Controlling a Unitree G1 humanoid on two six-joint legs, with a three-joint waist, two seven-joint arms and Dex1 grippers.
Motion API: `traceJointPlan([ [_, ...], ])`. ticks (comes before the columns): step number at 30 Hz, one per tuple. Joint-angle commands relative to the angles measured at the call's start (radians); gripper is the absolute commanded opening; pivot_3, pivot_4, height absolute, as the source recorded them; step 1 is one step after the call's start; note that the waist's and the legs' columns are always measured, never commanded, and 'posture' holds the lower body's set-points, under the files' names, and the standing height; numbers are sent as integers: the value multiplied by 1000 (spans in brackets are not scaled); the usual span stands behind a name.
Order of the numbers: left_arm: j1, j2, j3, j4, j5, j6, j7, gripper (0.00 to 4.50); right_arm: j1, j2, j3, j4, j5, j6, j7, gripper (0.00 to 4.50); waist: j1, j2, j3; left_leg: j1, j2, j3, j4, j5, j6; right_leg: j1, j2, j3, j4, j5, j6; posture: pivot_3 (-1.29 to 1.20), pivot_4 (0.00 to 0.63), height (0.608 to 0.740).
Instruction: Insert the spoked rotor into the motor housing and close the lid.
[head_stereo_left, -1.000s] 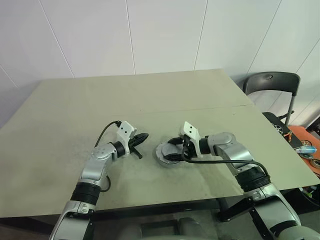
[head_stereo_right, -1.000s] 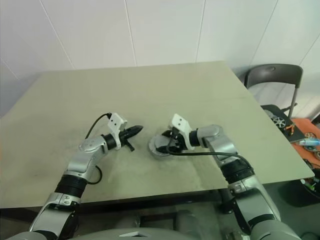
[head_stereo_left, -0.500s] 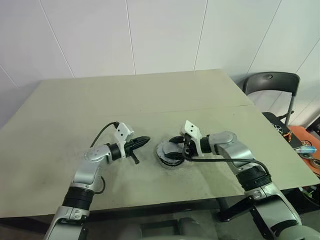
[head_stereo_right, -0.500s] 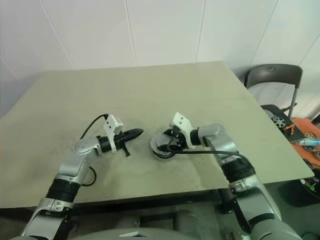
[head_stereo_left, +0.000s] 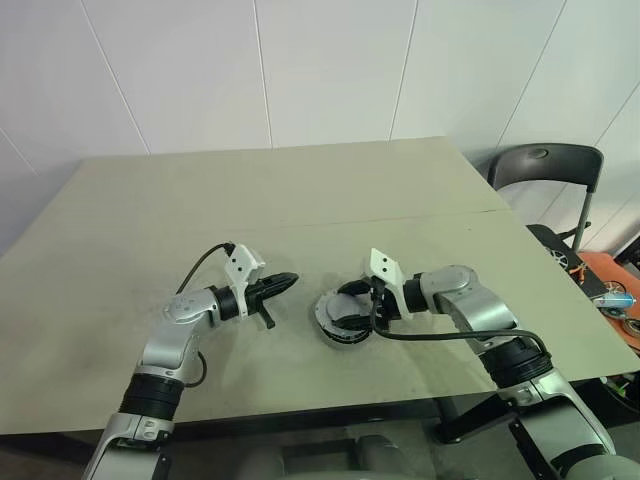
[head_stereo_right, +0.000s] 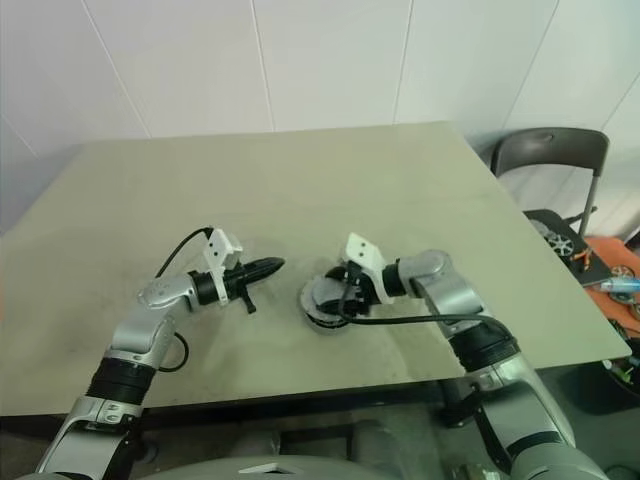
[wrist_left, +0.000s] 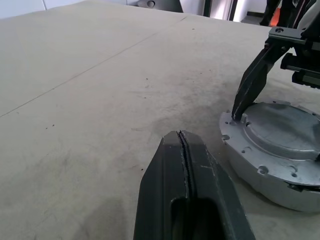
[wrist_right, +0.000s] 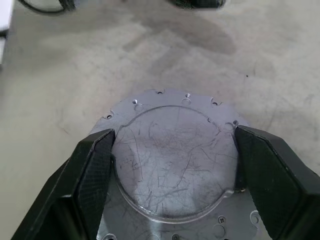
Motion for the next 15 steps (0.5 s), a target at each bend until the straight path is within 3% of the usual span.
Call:
traceJointPlan([
  [1,-9,8,10,-6,0,-26,2,0,-24,20,-54,-41,65,6,6,3461,-3,0,0,0,0,0,0,0,0,0,0,0,0,0,0,0,0,740],
  [6,-7,6,7,-7,5,-27,9,0,-15,-3,-53,-68,91,10,35,3461,-3,0,1,0,0,0,1,0,0,0,0,0,1,0,0,0,0,740],
  [15,-10,2,4,-4,12,-23,20,0,9,-64,4,-58,6,-130,70,3461,-2,-1,2,0,0,0,1,0,0,0,0,0,0,0,0,0,0,740],
])
